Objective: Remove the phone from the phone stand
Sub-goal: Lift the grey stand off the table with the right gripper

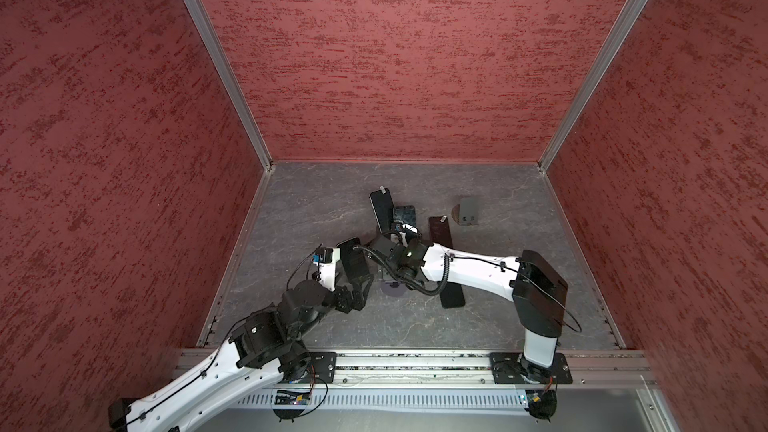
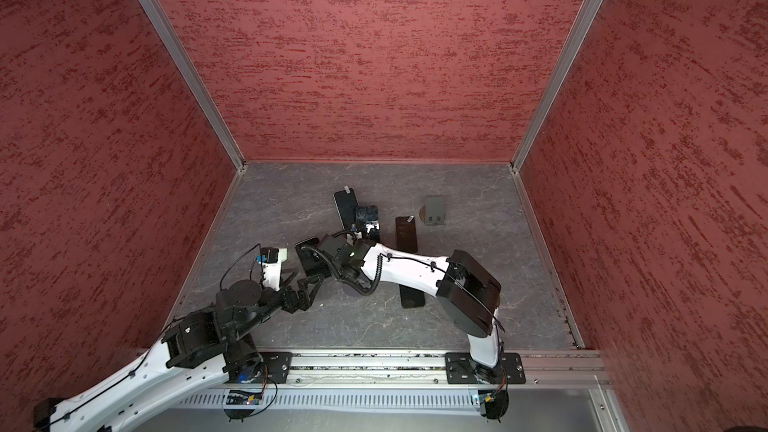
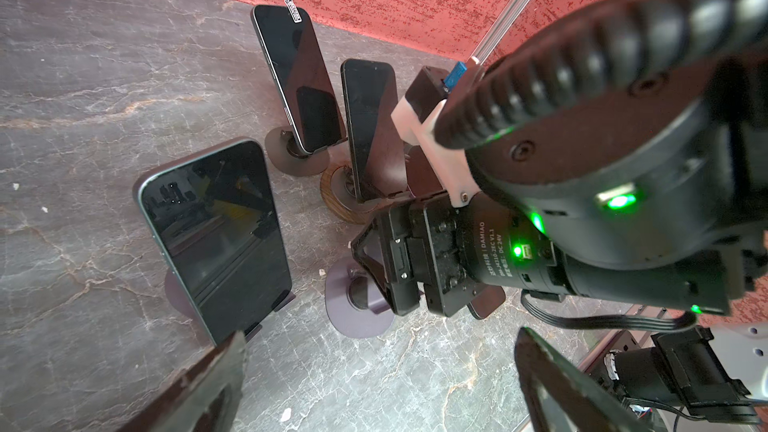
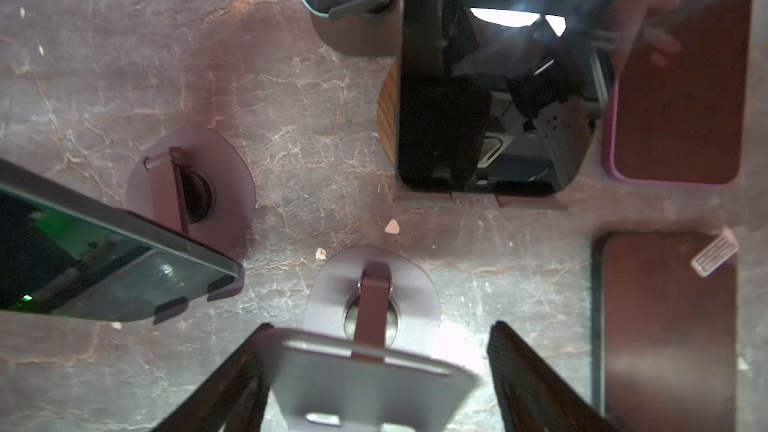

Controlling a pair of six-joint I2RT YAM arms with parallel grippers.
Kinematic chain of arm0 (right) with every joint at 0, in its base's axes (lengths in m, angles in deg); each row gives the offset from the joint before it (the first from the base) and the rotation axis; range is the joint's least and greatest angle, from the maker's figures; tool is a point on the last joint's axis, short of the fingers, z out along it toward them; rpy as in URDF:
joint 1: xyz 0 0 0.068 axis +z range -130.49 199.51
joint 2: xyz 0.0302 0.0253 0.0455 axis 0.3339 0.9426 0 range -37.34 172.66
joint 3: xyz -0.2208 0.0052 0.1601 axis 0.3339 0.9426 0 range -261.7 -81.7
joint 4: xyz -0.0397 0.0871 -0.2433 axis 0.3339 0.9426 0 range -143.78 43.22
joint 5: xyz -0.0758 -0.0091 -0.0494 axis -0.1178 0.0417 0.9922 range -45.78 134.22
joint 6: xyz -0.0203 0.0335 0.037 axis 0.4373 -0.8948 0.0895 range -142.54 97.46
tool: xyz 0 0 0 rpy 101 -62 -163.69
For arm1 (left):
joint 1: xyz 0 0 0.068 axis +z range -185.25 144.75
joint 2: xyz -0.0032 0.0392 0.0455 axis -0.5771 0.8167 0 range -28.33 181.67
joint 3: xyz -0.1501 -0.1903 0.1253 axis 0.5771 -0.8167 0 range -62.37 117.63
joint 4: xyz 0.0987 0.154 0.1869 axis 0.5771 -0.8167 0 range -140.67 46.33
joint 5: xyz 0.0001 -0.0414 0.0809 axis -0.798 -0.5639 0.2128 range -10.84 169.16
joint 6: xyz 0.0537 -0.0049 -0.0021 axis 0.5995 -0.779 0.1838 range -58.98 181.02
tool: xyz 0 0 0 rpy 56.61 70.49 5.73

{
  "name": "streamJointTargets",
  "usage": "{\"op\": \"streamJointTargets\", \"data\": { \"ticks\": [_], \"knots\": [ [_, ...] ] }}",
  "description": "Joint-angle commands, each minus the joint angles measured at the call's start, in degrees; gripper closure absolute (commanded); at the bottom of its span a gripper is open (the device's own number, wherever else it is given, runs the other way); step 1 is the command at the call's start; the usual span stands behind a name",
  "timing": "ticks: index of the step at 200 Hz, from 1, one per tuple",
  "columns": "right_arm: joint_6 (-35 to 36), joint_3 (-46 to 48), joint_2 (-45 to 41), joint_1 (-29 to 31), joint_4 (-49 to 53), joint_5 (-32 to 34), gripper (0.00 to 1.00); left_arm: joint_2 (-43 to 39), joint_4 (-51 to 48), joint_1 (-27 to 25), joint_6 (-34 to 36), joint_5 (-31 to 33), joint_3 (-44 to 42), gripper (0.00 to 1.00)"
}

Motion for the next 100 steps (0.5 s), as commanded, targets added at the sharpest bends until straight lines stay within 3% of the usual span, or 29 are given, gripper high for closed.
{"op": "streamJointTargets", "data": {
  "ticks": [1, 58, 100],
  "knots": [
    [-2.55, -1.02, 0.98, 0.25, 0.59, 1.57, 0.28, -0.95, 0.62, -0.07, 1.3, -0.56, -1.03, 0.0],
    [-1.44, -1.02, 0.28, 0.25, 0.05, 1.43, 0.47, -2.58, 0.75, -0.06, 0.86, -0.65, -1.95, 0.0],
    [0.81, 1.08, -3.38, -0.32, -0.07, 2.04, 0.5, -2.67, 0.53, -0.08, 0.77, -0.85, -1.91, 0.0]
  ]
}}
